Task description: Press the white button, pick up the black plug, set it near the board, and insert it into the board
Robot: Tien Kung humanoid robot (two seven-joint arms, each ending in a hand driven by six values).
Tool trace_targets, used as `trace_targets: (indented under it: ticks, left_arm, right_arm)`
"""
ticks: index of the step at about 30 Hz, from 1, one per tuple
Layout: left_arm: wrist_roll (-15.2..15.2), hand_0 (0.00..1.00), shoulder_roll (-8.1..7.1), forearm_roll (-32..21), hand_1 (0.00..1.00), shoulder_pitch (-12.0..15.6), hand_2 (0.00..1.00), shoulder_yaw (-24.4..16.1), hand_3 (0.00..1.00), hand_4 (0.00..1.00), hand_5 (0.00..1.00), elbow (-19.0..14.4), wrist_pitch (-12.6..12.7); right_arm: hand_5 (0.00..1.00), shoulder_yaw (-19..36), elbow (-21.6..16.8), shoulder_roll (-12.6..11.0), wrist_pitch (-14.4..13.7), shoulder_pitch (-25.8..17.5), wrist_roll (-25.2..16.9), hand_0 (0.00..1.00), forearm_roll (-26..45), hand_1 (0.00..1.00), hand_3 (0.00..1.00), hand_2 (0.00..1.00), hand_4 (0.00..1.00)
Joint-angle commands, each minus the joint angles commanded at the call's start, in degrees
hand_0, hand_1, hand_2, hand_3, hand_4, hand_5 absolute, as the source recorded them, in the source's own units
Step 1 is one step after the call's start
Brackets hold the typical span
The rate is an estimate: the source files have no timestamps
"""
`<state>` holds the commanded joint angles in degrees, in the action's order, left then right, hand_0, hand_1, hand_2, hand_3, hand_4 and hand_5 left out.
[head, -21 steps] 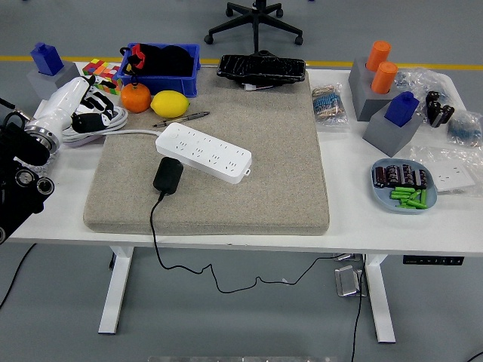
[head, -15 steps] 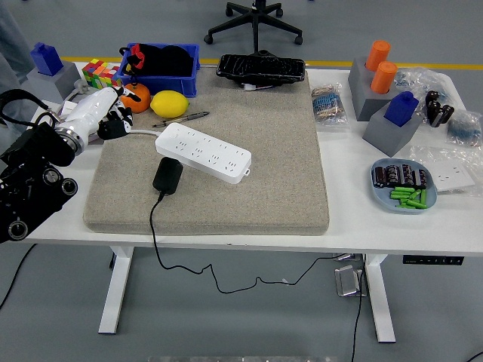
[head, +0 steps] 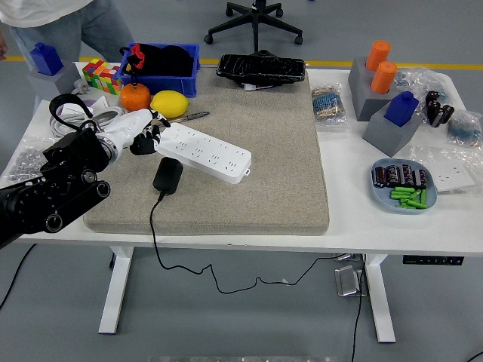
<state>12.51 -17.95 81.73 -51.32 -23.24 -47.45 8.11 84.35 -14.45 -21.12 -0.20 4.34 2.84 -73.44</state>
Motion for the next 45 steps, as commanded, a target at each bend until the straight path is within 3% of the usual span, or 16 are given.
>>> trace_targets:
  ticks: [13, 30, 45]
  left_arm:
    - [0.33, 0.372, 5.63, -5.75, 0.212, -4.62, 0.149, 8.10, 0.664, 0.002, 0.002, 8.89, -0.89]
    - [-0.41, 0.352, 10.53, -10.91, 0.201, -7.26, 0.139, 12.95, 0.689, 0.002, 0.002, 18.07, 0.14]
    - [-0.06, 0.340, 13.52, -13.85, 0.193, -8.59, 0.144, 19.39, 0.697, 0.002, 0.002, 23.67, 0.97]
  right_arm:
    - [0.367, -0.87, -0.09, -0.02, -0.41, 0.39, -0.67, 0.701, 0.62, 0.632, 0.601, 0.616, 0.667]
    - [0.365, -2.22, -0.28, -0.11, -0.92, 0.77, -1.39, 0.698, 1.31, 0.632, 0.600, 0.613, 0.665]
    - [0.364, -3.36, -0.76, -0.22, -1.01, 1.13, -1.61, 0.697, 1.67, 0.628, 0.598, 0.609, 0.663]
